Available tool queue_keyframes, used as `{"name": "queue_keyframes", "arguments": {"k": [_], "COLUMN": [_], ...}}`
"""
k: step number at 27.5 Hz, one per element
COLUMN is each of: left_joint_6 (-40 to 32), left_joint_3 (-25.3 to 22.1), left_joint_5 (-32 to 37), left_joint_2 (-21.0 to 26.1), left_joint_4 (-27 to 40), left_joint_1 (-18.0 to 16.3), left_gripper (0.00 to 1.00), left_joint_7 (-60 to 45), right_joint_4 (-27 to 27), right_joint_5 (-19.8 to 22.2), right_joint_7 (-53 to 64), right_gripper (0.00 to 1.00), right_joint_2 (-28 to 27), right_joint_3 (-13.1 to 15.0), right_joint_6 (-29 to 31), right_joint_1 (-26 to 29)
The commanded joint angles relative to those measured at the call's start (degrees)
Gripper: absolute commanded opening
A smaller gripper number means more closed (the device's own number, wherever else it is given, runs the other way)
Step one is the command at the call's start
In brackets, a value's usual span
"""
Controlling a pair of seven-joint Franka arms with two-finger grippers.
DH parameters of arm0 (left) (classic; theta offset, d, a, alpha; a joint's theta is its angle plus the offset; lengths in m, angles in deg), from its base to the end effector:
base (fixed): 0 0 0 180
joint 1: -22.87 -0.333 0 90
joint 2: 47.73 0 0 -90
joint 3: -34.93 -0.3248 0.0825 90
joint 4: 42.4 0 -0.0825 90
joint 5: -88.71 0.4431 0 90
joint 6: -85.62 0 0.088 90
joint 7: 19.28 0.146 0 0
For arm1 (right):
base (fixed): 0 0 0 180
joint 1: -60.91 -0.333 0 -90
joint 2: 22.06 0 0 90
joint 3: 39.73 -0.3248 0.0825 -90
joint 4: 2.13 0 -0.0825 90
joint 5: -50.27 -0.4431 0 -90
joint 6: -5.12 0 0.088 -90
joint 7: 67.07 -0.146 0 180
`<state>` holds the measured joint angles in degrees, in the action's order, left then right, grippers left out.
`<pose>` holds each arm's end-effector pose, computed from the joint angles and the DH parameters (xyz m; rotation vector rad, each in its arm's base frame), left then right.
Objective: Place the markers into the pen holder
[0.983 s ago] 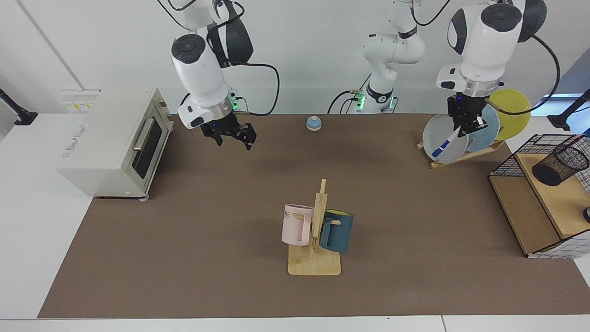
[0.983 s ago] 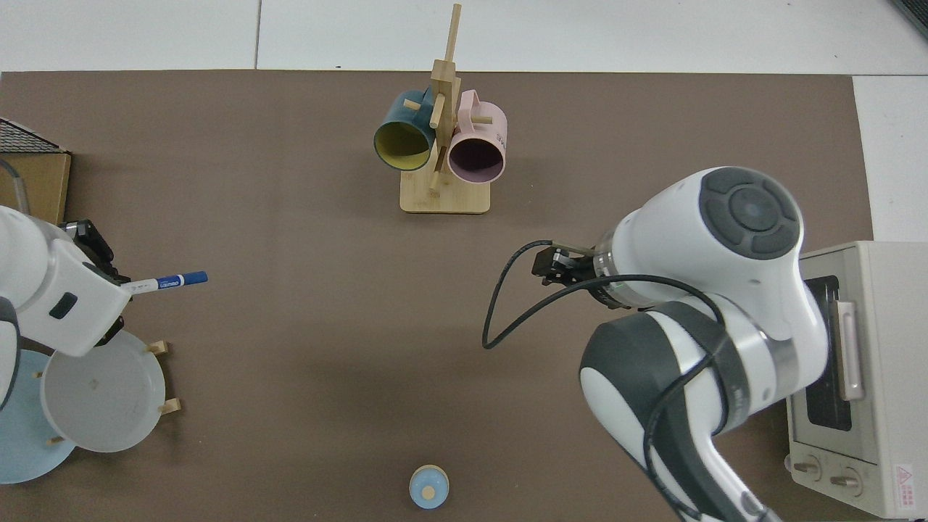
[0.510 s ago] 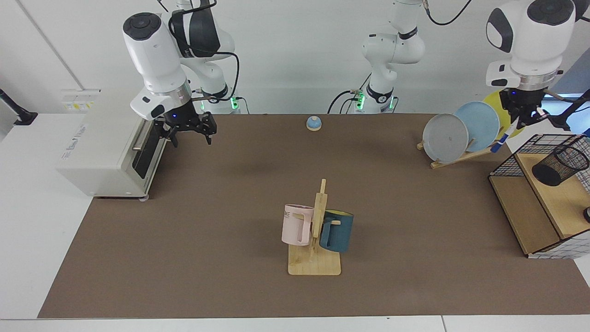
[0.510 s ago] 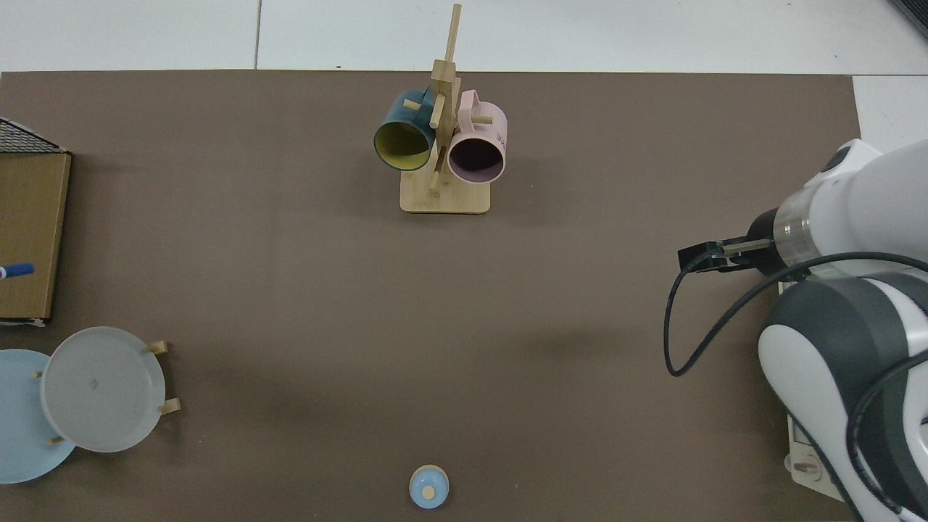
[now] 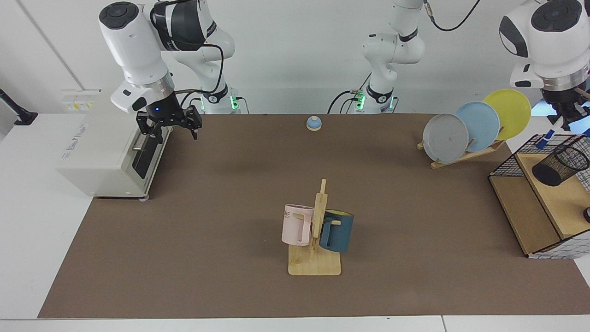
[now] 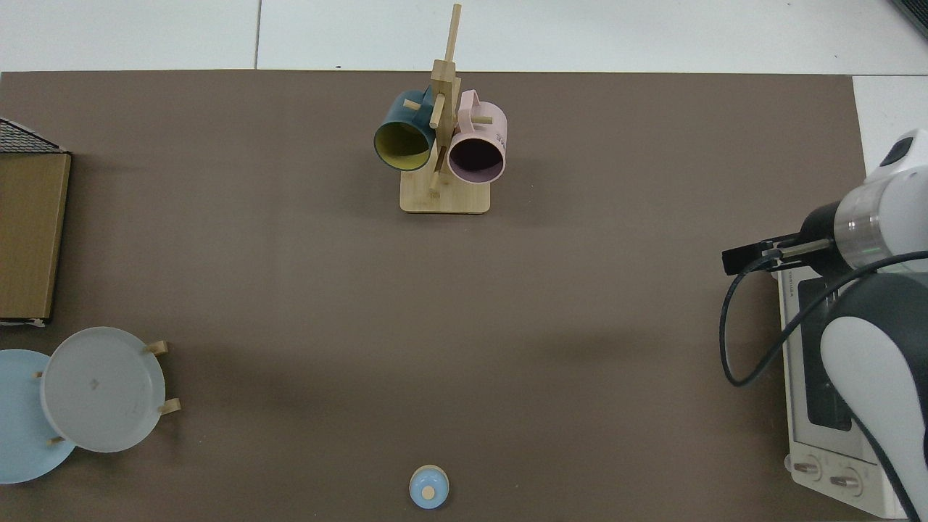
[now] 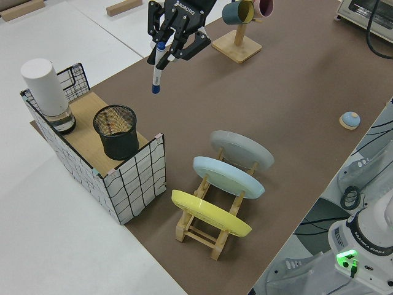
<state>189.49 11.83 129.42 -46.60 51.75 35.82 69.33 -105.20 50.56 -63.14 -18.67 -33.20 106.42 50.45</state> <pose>0.6251 0.1897 0.5970 -1.8413 1.7038 0.5822 0.6047 0.0397 0.5252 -3.1320 -0.2168 -0.0438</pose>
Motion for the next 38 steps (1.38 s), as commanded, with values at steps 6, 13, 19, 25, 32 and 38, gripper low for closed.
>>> {"name": "queue_keyframes", "arguments": {"k": [6, 13, 19, 25, 32, 38], "left_joint_6": [3.97, 6.16, 7.93, 8.89, 9.07, 5.12], "left_joint_3": [-4.76, -6.52, -6.53, -6.53, -6.53, -6.18], "left_joint_5": [1.82, 1.65, 0.59, -0.02, -0.63, -0.29], "left_joint_2": [3.09, 9.23, 11.17, 11.35, 13.55, 13.55], "left_joint_4": [-2.83, -5.72, -7.14, -6.79, -6.61, -6.61], "left_joint_1": [-0.82, -2.4, -3.46, -3.64, -3.99, -2.76], "left_gripper": [0.0, 0.0, 0.0, 0.0, 0.0, 0.31], "left_joint_7": [4.64, 5.07, 5.87, 5.87, 5.87, 5.6], "right_joint_4": [3.04, 4.99, 4.63, 4.55, 4.46, 4.46], "right_joint_5": [0.06, 0.06, 0.42, 0.07, 0.24, 0.24], "right_joint_7": [1.0, -0.58, -2.43, -2.52, -2.69, -2.69], "right_gripper": [1.0, 1.0, 1.0, 1.0, 1.0, 1.0], "right_joint_2": [1.62, 3.64, 4.52, 4.52, 4.52, 4.61], "right_joint_3": [-0.74, -1.35, -0.92, -0.74, -0.65, -0.74], "right_joint_6": [-7.34, -11.47, -11.74, -11.83, -11.21, -11.91], "right_joint_1": [1.41, 1.32, 1.5, 2.29, 2.55, 3.96]}}
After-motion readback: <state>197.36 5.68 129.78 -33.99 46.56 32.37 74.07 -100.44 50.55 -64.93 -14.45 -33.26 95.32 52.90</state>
